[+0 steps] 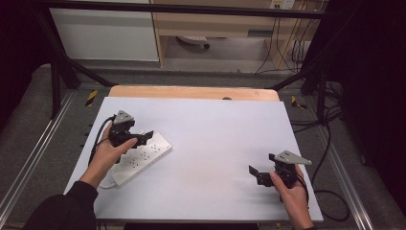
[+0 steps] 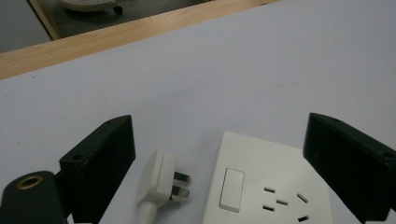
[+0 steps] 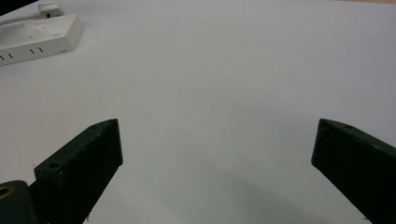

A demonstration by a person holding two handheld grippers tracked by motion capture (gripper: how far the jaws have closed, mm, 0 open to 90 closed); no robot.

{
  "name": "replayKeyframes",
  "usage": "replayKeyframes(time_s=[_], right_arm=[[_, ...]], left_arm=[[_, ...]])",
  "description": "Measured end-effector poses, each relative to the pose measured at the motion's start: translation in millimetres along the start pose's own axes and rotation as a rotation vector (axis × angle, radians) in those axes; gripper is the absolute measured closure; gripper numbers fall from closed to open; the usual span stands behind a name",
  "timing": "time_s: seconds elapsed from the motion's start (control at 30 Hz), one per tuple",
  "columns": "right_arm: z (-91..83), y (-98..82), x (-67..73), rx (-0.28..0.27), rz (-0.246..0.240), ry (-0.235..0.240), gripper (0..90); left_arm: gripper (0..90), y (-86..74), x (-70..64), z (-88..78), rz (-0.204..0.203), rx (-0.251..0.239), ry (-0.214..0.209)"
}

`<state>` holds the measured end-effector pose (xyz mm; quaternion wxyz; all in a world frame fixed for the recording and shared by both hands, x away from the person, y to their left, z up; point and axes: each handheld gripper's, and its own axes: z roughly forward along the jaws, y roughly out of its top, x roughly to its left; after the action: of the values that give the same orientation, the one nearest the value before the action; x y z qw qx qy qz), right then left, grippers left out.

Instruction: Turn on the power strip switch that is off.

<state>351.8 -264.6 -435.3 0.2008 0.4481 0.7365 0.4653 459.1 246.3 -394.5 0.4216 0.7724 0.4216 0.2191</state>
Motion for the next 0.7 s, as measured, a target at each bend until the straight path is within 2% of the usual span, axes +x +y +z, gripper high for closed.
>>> replayKeyframes(time_s=[0.1, 0.17, 0.23, 0.43, 0.7], right_arm=[[0.1, 0.0, 0.1, 0.000, -0.001, -0.001, 2.4], [0.0, 0.0, 0.0, 0.000, 0.000, -0.001, 2.4], [0.0, 0.0, -0.1, 0.001, -0.001, -0.001, 2.4], [-0.1, 0.0, 0.0, -0.001, 0.002, -0.001, 2.4], [-0.2, 0.1, 0.1, -0.001, 0.000, 0.000, 2.4]], left_arm=[[11.7, 0.1, -0.3, 0.2, 0.001, 0.000, 0.002], [17.4, 0.5, -0.5, -0.2, 0.001, 0.004, 0.006], [19.1, 1.0, -0.7, -0.8, 0.003, 0.005, 0.010], [35.5, 1.0, -1.4, -0.5, 0.013, 0.014, 0.021], [47.5, 1.2, -5.8, 1.8, 0.022, 0.027, 0.006]])
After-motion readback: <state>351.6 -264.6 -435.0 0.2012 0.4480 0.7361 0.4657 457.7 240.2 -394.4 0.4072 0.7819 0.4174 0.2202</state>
